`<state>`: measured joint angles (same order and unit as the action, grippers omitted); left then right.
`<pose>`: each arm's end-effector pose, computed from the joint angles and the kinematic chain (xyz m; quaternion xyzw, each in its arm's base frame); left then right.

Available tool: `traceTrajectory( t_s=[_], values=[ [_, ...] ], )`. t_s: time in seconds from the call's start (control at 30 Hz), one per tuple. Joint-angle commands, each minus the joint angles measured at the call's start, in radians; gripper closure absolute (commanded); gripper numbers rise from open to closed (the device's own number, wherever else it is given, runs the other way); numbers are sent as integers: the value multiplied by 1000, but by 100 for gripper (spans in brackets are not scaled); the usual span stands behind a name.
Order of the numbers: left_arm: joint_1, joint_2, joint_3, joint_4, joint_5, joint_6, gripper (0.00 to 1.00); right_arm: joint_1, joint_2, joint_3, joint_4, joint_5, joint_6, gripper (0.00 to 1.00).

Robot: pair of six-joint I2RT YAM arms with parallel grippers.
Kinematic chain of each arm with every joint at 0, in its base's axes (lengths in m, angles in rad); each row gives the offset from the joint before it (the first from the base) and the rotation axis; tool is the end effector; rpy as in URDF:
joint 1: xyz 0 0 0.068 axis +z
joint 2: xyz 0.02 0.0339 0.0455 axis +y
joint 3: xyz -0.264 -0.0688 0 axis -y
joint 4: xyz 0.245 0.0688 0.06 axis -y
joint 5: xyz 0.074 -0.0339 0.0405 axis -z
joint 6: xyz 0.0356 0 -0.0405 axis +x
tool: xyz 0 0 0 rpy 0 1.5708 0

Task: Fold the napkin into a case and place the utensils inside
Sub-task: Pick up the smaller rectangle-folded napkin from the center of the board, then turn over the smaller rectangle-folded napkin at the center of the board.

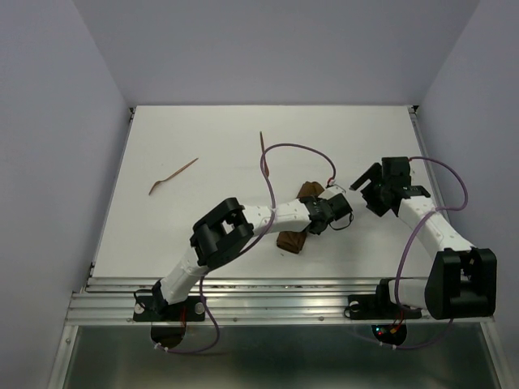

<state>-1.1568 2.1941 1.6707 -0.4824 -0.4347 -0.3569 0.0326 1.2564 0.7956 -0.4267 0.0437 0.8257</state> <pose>0.2041 -0.4272 0.1676 0.3098 0.8872 -0.0363 0.3401 0.2536 0.0067 0.2244 0.3706 0.8661 0.1207 0.3132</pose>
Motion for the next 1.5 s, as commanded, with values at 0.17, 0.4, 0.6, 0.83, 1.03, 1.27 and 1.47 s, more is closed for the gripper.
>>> traceTrajectory(
  t_s=[0.17, 0.4, 0.6, 0.83, 1.03, 1.27, 1.47],
  values=[
    [0, 33, 44, -38, -3, 41, 100, -20, -35, 5, 19, -8, -23, 16],
    [38, -124, -20, 48, 264, 118, 100, -30, -66, -2, 9, 4, -42, 16],
    [86, -200, -38, 94, 514, 118, 100, -30, -121, 5, 2, 21, -76, 16],
    [117, -211, -45, 166, 741, 92, 100, -39, -166, 65, -44, 78, -125, 16],
    [160, -185, -54, 261, 960, 41, 100, -39, -180, 103, -61, 67, -126, 16],
    [239, -123, -84, 401, 1168, -27, 100, -39, -173, 116, -67, 58, -128, 16],
    [290, -71, -112, 475, 1280, -62, 100, -39, -166, 117, -70, 58, -132, 16]
  ],
)
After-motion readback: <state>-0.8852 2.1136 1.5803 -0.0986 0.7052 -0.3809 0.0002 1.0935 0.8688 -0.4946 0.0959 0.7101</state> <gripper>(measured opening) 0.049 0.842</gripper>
